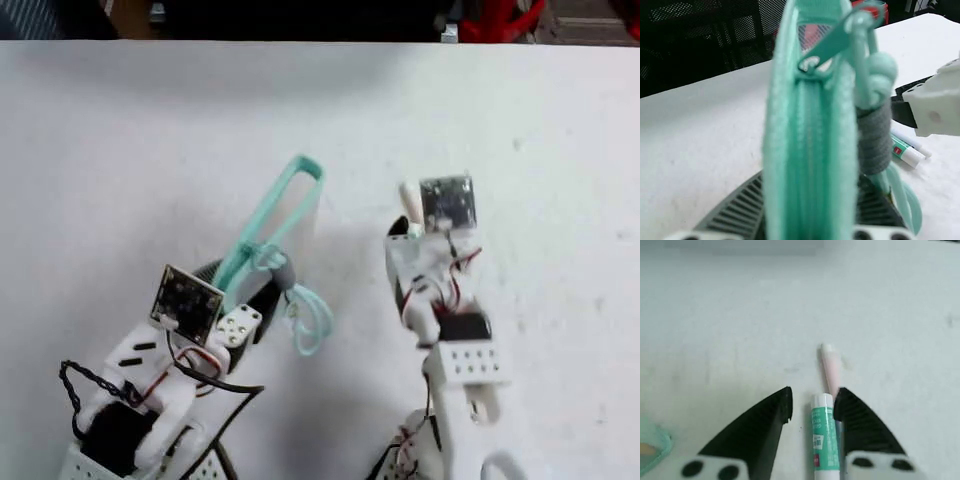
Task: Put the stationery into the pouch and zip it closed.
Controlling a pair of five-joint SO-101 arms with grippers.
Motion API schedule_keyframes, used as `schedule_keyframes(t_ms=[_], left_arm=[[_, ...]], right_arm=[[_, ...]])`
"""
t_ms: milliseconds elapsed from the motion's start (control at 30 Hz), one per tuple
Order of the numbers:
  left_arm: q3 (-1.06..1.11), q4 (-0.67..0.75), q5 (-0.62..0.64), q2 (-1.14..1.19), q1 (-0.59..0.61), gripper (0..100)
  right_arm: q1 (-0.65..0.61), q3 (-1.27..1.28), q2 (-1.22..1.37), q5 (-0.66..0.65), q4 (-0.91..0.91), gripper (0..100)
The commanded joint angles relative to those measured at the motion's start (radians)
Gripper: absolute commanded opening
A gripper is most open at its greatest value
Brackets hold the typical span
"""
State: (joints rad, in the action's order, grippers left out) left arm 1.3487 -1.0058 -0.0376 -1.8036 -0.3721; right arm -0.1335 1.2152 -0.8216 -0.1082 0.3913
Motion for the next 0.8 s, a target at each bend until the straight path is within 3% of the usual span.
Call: schedule_keyframes(t_ms=[0, 100, 267, 433, 533, 767], left_arm=[[0.002, 0.006, -0.006, 0.013, 0.005, 16], [0.002, 0.015, -0.003, 0.013, 0.042, 16], [0.043, 0.064, -0.006, 0.013, 0.042, 16], [0.049, 0.077, -0.008, 0.013, 0.042, 16], [0.049, 0.077, -0.008, 0.013, 0.042, 16], [0.049, 0.077, -0.008, 0.013, 0.042, 16]], right_arm=[[-0.012, -0.160, 0.180, -0.020, 0.062, 18.7], [-0.002, -0.296, 0.335, -0.021, 0.140, 23.6], [0.084, -0.601, 0.653, -0.021, 0.335, 21.9], [0.058, -0.876, 0.928, -0.092, 0.545, 19.7], [0.048, -0.948, 0.992, -0.109, 0.607, 12.5], [0.048, -0.953, 1.007, -0.117, 0.611, 13.4]])
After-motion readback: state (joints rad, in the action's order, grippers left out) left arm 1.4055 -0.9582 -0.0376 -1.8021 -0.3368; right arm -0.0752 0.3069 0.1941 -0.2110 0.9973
